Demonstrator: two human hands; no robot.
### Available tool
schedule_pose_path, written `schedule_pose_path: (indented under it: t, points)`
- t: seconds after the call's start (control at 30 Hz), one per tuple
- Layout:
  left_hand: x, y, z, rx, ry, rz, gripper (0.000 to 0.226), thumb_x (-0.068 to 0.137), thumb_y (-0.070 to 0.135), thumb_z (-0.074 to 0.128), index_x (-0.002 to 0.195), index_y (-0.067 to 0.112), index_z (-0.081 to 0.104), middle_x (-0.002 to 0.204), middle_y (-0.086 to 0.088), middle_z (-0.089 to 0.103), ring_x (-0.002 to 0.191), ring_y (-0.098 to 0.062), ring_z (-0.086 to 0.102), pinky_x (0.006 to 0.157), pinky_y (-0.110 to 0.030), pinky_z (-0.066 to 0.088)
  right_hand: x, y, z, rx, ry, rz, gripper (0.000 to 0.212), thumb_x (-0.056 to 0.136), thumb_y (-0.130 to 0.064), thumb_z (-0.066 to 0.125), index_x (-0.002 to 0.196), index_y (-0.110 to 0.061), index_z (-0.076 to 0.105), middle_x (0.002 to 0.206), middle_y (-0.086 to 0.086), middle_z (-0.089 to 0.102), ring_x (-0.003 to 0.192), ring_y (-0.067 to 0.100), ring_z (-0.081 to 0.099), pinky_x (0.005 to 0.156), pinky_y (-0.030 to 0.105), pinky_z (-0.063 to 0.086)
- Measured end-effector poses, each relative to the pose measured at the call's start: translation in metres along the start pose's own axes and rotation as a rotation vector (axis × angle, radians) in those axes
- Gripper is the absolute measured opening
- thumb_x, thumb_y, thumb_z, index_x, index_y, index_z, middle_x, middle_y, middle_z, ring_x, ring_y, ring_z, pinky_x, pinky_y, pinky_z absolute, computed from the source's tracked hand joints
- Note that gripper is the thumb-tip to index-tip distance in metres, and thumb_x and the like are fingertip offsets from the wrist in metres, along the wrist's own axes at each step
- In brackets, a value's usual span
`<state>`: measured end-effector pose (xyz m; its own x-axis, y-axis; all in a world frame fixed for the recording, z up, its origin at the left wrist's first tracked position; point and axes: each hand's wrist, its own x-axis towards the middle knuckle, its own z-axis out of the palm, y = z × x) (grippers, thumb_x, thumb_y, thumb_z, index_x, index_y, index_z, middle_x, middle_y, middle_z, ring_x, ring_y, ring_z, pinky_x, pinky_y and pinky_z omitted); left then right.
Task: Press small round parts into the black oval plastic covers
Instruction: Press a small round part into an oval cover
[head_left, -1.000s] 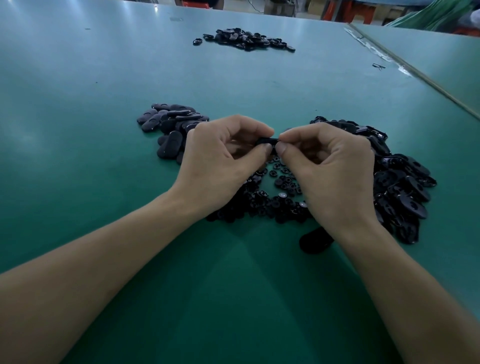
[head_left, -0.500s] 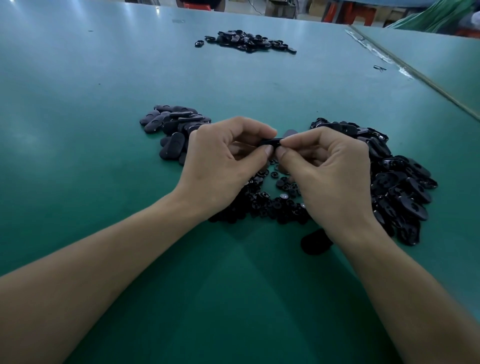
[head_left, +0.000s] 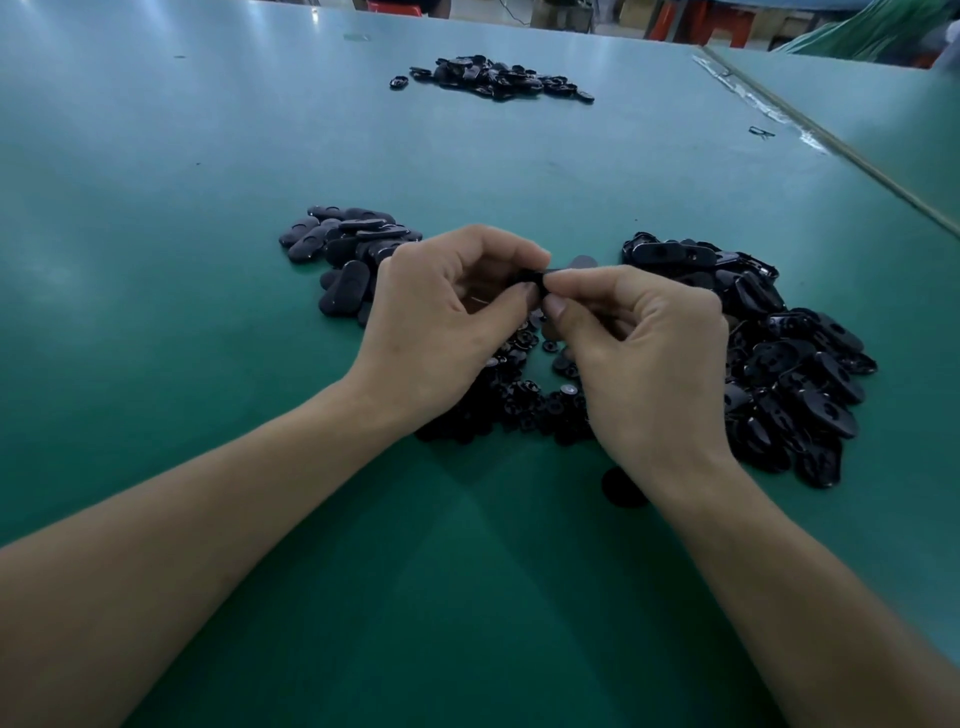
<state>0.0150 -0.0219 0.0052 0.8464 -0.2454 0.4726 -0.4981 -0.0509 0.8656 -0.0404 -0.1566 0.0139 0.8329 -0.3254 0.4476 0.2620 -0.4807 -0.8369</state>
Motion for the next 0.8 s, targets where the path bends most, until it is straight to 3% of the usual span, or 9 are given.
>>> schedule_pose_path:
  t: [0.2, 0.3, 0.37, 0.53, 0.7, 0.8]
  points:
    - [0.001, 0.001, 0.000, -0.035, 0.008, -0.020, 0.023, 0.086, -0.001, 0.073, 0.096, 0.020, 0.069, 0.085, 0.006, 0.074, 0.074, -0.008, 0.071, 0.073, -0.026, 0.058, -0.004, -0.004, 0.002, -0.077, 0.005, -0.054, 0.021, 0.090, -0.009, 0.068, 0.108, -0.016, 0.077, 0.092, -0.013, 0.076, 0.080, -0.005, 0.069, 0.080, 0.021, 0.057]
    - [0.001, 0.002, 0.000, -0.039, 0.023, -0.028, 0.022, 0.087, 0.000, 0.073, 0.096, 0.019, 0.068, 0.085, 0.004, 0.074, 0.076, -0.011, 0.069, 0.076, -0.034, 0.060, -0.003, -0.004, 0.002, -0.056, -0.036, -0.054, 0.023, 0.091, -0.010, 0.067, 0.111, -0.016, 0.076, 0.090, -0.015, 0.075, 0.069, -0.005, 0.064, 0.070, 0.020, 0.055]
    - [0.001, 0.002, 0.000, -0.038, 0.029, -0.037, 0.023, 0.087, -0.001, 0.073, 0.094, 0.020, 0.068, 0.084, 0.004, 0.073, 0.075, -0.010, 0.068, 0.074, -0.032, 0.059, -0.003, -0.003, 0.001, -0.043, -0.047, -0.058, 0.021, 0.092, -0.010, 0.068, 0.109, -0.017, 0.077, 0.085, -0.019, 0.073, 0.064, 0.001, 0.064, 0.063, 0.021, 0.054]
    - [0.001, 0.002, 0.000, -0.034, -0.005, -0.036, 0.026, 0.087, -0.002, 0.072, 0.094, 0.022, 0.067, 0.082, 0.006, 0.071, 0.069, -0.005, 0.065, 0.069, -0.024, 0.055, 0.002, 0.002, -0.004, -0.063, -0.034, -0.049, 0.023, 0.090, -0.016, 0.070, 0.107, -0.030, 0.074, 0.095, -0.010, 0.067, 0.081, 0.003, 0.065, 0.068, 0.012, 0.046]
    - [0.000, 0.002, -0.003, -0.060, -0.041, -0.067, 0.027, 0.087, 0.000, 0.073, 0.096, 0.024, 0.066, 0.077, 0.011, 0.073, 0.070, -0.005, 0.067, 0.065, -0.025, 0.059, 0.009, 0.007, -0.008, 0.055, -0.087, 0.039, 0.018, 0.088, -0.014, 0.074, 0.104, -0.023, 0.075, 0.088, -0.011, 0.075, 0.085, 0.004, 0.071, 0.083, 0.029, 0.058]
    - [0.001, 0.000, -0.004, -0.085, -0.035, -0.092, 0.026, 0.085, 0.002, 0.076, 0.097, 0.023, 0.067, 0.077, 0.007, 0.075, 0.070, -0.009, 0.070, 0.069, -0.028, 0.061, 0.011, 0.009, -0.010, 0.100, -0.107, 0.050, 0.018, 0.085, -0.011, 0.077, 0.096, -0.025, 0.075, 0.083, -0.008, 0.076, 0.081, 0.006, 0.072, 0.080, 0.027, 0.058]
